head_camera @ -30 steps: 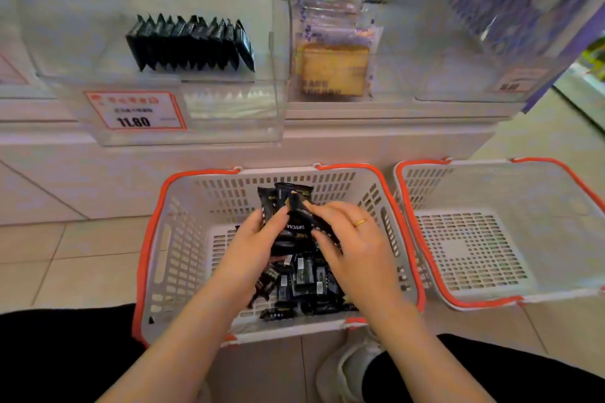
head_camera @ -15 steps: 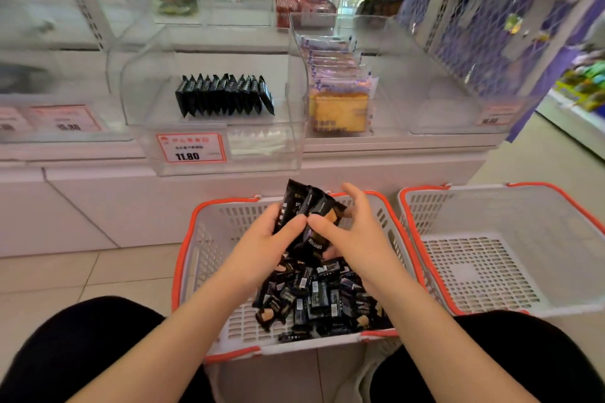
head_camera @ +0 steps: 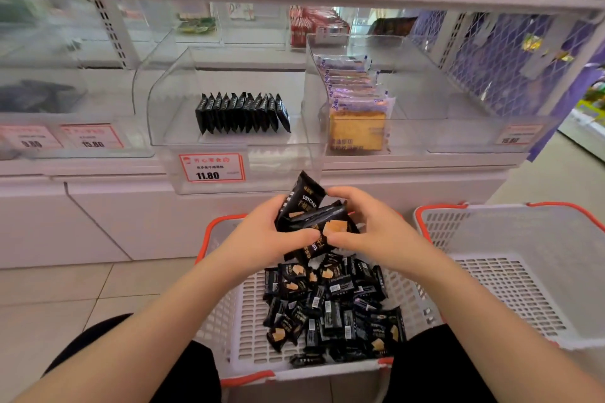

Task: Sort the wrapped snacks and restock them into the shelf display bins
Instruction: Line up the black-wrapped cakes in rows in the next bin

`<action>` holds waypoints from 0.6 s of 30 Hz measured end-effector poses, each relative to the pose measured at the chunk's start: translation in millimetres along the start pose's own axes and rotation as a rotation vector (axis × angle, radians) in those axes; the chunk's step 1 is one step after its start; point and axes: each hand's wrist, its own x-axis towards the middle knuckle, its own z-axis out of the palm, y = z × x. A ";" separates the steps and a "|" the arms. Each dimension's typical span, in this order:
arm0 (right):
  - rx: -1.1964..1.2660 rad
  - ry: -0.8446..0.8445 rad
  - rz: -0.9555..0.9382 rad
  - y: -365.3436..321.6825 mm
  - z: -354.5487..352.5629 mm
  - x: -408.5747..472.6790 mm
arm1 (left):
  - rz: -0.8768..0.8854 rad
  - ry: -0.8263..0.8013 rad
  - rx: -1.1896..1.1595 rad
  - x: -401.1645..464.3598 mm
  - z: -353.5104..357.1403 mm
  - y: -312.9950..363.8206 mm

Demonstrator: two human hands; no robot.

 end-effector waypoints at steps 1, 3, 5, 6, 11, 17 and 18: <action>-0.001 -0.017 0.005 -1.1 -2.6 3.5 | 0.007 0.004 0.015 4.1 -2.8 0.6; 0.007 -0.053 0.007 -3.0 -8.5 8.7 | -0.004 0.053 -0.004 10.2 -8.1 0.8; 0.057 -0.069 0.031 0.3 -11.2 11.8 | -0.066 0.134 -0.082 13.9 -13.3 -0.8; 0.080 -0.050 0.055 3.8 -11.0 12.9 | -0.102 0.174 -0.141 15.4 -15.8 -2.3; 0.286 0.253 0.179 15.4 -4.2 18.7 | -0.219 0.165 -0.575 18.8 -12.9 -2.8; 0.627 0.267 0.142 8.4 44.2 24.5 | -0.280 0.138 -0.748 11.3 23.4 -4.8; 0.667 0.273 0.132 7.0 47.9 24.6 | -0.279 0.157 -0.778 11.3 23.9 -4.5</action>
